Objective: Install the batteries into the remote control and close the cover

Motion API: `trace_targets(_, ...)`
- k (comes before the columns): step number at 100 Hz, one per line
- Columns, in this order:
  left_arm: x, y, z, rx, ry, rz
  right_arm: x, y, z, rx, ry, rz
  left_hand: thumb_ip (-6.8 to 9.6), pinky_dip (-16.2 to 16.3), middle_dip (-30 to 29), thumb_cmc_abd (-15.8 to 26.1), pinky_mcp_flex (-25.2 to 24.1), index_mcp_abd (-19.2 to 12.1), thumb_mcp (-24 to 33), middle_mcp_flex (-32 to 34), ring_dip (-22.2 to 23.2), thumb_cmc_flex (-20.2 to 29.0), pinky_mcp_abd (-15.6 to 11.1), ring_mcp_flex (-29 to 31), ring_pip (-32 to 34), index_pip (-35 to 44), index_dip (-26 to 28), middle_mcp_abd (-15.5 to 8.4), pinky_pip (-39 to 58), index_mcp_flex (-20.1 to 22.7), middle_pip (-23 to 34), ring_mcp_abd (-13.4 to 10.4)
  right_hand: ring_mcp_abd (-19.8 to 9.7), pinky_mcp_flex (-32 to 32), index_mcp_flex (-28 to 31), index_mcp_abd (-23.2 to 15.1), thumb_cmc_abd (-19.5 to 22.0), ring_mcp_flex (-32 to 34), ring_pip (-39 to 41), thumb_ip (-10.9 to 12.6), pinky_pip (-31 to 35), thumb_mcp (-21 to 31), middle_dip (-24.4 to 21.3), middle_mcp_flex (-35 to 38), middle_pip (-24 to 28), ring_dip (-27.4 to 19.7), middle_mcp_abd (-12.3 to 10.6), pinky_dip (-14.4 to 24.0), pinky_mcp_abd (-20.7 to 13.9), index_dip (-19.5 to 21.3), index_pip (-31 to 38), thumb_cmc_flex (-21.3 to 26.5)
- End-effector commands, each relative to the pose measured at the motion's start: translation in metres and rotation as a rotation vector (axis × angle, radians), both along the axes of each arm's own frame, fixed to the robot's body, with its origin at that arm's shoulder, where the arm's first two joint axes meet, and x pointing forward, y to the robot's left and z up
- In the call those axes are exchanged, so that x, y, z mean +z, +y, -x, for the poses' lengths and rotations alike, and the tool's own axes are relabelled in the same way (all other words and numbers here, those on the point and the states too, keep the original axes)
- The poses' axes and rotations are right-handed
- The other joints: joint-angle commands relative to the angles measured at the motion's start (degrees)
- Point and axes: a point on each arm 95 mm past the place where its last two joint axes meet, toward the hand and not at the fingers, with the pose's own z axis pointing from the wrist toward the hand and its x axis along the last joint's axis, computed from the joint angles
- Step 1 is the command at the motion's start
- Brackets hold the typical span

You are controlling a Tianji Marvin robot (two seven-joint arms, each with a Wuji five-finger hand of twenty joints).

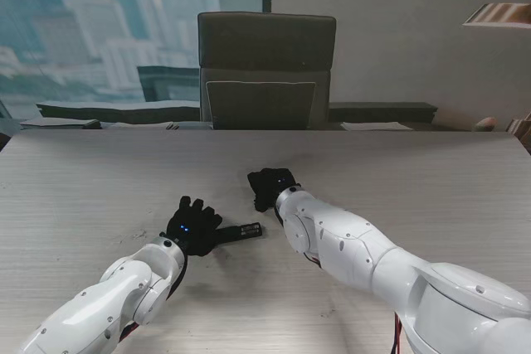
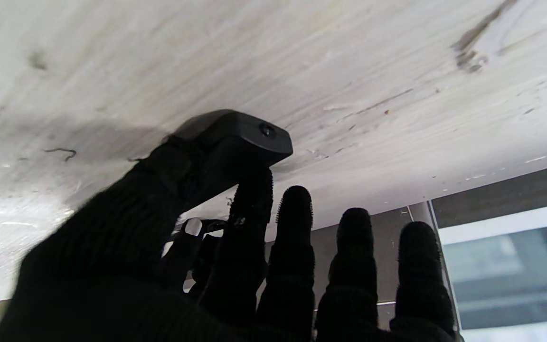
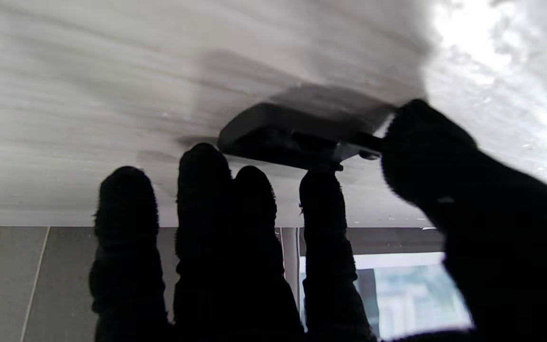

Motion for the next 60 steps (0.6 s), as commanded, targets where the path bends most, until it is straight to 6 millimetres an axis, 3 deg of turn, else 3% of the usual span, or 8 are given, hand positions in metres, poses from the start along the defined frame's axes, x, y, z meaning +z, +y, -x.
trace_targets(1, -0.023, 0.006, 0.01, 0.014, 0.075, -0.035, -0.015, -0.005, 0.011, -0.001, 0.033, 0.02, 2.76, -1.09, 0.31, 1.41, -0.61, -11.6, 0.37, -0.8, -0.43, 4.82, -0.01, -0.84, 0.28, 8.1, 2.67, 0.14, 0.53, 5.07, 0.34, 0.25, -0.89, -0.78, 1.08, 0.09, -1.39, -1.07, 0.92, 2.73, 1.89, 0.61, 1.16, -2.08, 1.75, 0.15, -0.04, 0.56, -1.12, 5.29, 4.48, -2.23)
trace_targets(16, -0.022, 0.006, 0.01, 0.013, 0.076, -0.035, -0.009, -0.01, 0.012, -0.004, 0.01, 0.007, 2.8, -1.09, 0.32, 1.41, -0.64, -11.47, 0.35, -0.8, -0.42, 4.95, -0.01, -0.89, 0.3, 8.1, 2.68, 0.11, 0.54, 5.04, 0.36, 0.32, -0.24, -3.16, -2.1, 3.56, 1.18, -3.34, -0.58, 2.7, 0.46, -1.7, 0.82, -4.88, 0.47, 0.17, 0.82, 0.45, -1.1, 1.73, -2.57, -5.82)
trace_targets(36, -0.023, 0.005, 0.01, 0.011, 0.077, -0.035, 0.0, -0.02, 0.012, -0.033, -0.025, -0.022, 2.78, -1.09, 0.32, 1.45, -0.63, -11.83, 0.36, -0.79, -0.42, 4.98, -0.04, -0.86, 0.3, 8.16, 2.71, 0.12, 0.53, 5.14, 0.36, 0.16, -0.01, -5.39, -5.46, 6.04, 3.54, -5.47, -1.66, 2.62, -1.47, -3.87, 0.38, -8.36, -0.88, 0.28, 1.32, -0.02, -0.76, -0.93, -6.44, -8.84)
trace_targets(60, -0.022, 0.005, 0.01, 0.008, 0.08, -0.036, 0.004, -0.029, 0.016, -0.043, -0.035, -0.017, 2.79, -1.1, 0.33, 1.41, -0.59, -11.67, 0.39, -0.79, -0.43, 5.0, -0.03, -0.75, 0.28, 8.14, 2.68, 0.11, 0.52, 5.09, 0.38, 0.1, 0.18, -6.32, -7.06, 7.53, 3.73, -6.26, -2.02, 3.26, -2.09, -3.78, 0.12, -9.73, -1.47, 0.52, 1.66, -0.08, -0.61, -2.59, -8.22, -6.38)
